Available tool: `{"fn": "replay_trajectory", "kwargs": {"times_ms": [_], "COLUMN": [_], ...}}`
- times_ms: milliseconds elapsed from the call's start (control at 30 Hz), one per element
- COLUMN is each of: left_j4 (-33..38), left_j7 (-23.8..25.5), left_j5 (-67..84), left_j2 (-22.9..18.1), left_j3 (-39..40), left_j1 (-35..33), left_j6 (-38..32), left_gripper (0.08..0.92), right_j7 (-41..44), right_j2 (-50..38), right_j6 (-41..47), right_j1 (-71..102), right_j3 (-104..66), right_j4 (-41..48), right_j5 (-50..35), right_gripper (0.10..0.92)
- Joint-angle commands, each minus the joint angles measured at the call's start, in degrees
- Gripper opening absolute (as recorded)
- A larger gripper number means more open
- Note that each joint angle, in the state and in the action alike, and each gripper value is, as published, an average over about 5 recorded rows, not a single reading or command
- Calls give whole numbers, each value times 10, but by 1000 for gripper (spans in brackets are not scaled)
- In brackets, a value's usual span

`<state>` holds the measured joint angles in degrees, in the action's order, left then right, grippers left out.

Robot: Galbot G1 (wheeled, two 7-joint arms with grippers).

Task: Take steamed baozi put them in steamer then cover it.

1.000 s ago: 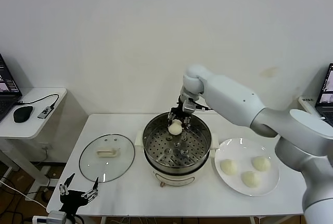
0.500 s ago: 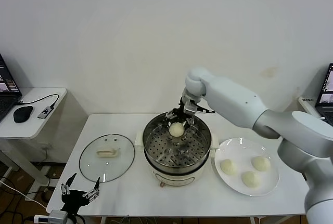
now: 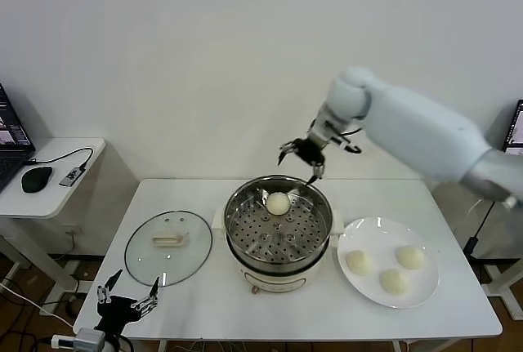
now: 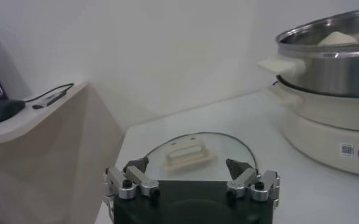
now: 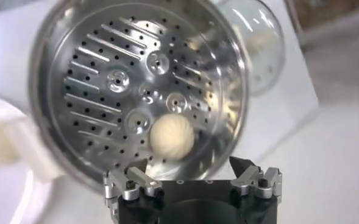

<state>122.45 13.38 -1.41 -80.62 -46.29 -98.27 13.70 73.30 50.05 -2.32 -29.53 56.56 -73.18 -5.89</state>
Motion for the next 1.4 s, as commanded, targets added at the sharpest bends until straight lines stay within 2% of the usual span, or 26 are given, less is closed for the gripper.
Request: {"fn": "replay_trajectory", "kwargs": {"times_ms": [33, 167, 567, 1400], "left_j4": [4, 6, 22, 6], "left_j7": [1, 1, 4, 5], "left_j5": [5, 5, -2, -17], "left_j2": [1, 3, -1, -4], "left_j3": [1, 5, 11, 15], "left_j1": [0, 2, -13, -20], "left_j6": [4, 9, 12, 12], "left_gripper": [823, 823, 823, 823], "right_j7": [17, 31, -8, -117], "right_j2": [-179, -216, -234, -147], "right_j6": [331, 383, 377, 369], "right_j1": [-20, 59, 304, 391], "right_j3": [27, -23, -148, -162], "right_j4": [-137, -175, -215, -135], "right_j5": [-55, -17, 87, 111], "right_gripper": [823, 823, 823, 823]}}
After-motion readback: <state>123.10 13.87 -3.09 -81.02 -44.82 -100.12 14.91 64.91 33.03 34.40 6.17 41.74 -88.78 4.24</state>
